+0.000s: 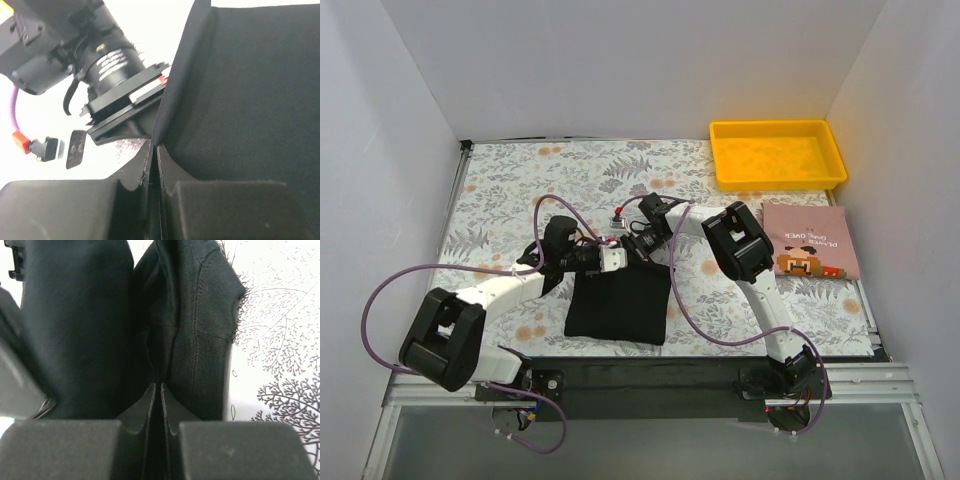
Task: Fold and stack the t-shirts
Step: Fold the tshirt
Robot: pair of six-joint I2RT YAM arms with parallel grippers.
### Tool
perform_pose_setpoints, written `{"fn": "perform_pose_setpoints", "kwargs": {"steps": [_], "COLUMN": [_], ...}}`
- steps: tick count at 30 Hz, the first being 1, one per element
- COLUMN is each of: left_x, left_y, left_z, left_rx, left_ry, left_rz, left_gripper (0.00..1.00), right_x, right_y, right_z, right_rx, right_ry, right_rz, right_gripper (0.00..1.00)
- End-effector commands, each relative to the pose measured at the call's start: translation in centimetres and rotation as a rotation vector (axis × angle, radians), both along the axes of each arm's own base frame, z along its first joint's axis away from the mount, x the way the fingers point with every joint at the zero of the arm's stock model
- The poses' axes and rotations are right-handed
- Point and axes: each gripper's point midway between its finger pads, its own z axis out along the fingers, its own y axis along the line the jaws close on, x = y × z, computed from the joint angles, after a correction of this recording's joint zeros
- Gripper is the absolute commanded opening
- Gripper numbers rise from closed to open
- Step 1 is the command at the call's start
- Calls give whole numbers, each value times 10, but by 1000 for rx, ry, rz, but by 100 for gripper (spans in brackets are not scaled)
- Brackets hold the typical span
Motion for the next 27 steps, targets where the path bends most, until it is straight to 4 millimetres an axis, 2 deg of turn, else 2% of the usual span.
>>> {"fn": "perform_pose_setpoints", "kwargs": {"steps": [1, 6, 9, 10, 13, 15, 17, 20, 23, 27], "left_x": [31, 42, 31, 25, 17, 12, 8, 2, -2, 1], "left_y": [1, 8, 4, 5, 4, 6, 7, 8, 7, 6], "left_z": [26, 24, 28, 24, 27, 23, 23, 24, 27, 28], "left_rx": [-34, -46, -77, -77, -86, -75, -70, -69, -78, -78], "left_ry": [-110, -155, -156, -148, -165, -151, -164, -189, -197, -201], "left_rz": [51, 113, 75, 65, 39, 28, 17, -5, -24, -21], "left_gripper": [0, 0, 0, 0, 0, 0, 0, 0, 0, 0], "right_x": [-11, -10, -8, -6, 0, 8, 15, 24, 32, 37], "right_y": [-10, -10, -9, -7, -2, 2, 3, -2, -12, -13], "right_z": [-28, -26, -24, -22, -10, 7, 23, 35, 24, 8], "right_rx": [-66, -64, -60, -56, -49, -28, -14, -11, -63, -89], "right_ry": [19, 7, 3, -2, -21, -60, -100, -157, -207, -196], "right_rz": [13, 12, 12, 11, 3, -3, -14, -23, -11, -8], "right_gripper": [12, 13, 13, 13, 14, 16, 18, 20, 21, 21]}}
